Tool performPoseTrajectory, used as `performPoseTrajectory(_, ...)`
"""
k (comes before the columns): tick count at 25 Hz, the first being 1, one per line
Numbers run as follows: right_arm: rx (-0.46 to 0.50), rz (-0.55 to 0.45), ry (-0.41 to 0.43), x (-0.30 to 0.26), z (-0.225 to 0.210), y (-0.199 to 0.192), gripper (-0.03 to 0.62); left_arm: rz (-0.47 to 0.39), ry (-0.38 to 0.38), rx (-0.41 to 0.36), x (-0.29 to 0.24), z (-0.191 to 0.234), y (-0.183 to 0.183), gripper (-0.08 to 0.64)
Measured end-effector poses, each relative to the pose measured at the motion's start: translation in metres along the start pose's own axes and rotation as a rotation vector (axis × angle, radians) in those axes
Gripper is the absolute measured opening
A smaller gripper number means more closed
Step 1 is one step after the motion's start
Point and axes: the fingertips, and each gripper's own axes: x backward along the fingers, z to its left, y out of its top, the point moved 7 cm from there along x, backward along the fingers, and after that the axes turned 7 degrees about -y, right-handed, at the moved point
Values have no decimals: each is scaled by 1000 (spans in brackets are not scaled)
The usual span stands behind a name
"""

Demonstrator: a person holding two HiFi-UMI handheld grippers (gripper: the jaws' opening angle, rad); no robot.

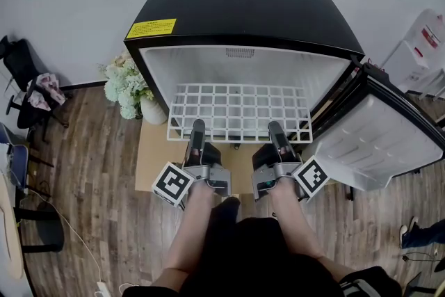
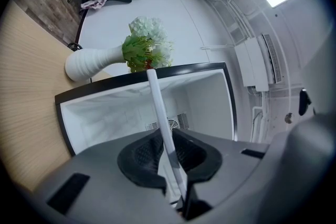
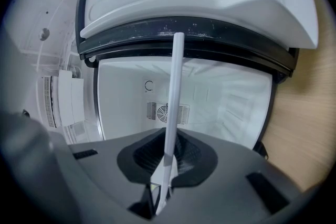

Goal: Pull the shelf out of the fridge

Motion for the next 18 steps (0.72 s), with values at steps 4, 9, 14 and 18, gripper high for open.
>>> performPoseTrajectory(4, -4, 2, -4, 1, 0, -1, 15, 0, 5, -5, 2, 0, 1, 52)
performPoseTrajectory(9, -12, 7, -10, 1, -1, 0, 15, -1, 12, -1, 2, 0, -1, 52)
performPoseTrajectory(14, -8, 4, -18, 3, -4, 1, 15, 2, 16, -7, 5, 0, -1, 52)
performPoseTrajectory(18, -17, 11, -13, 5, -3, 0, 15, -4, 22, -1, 10, -1, -4, 50)
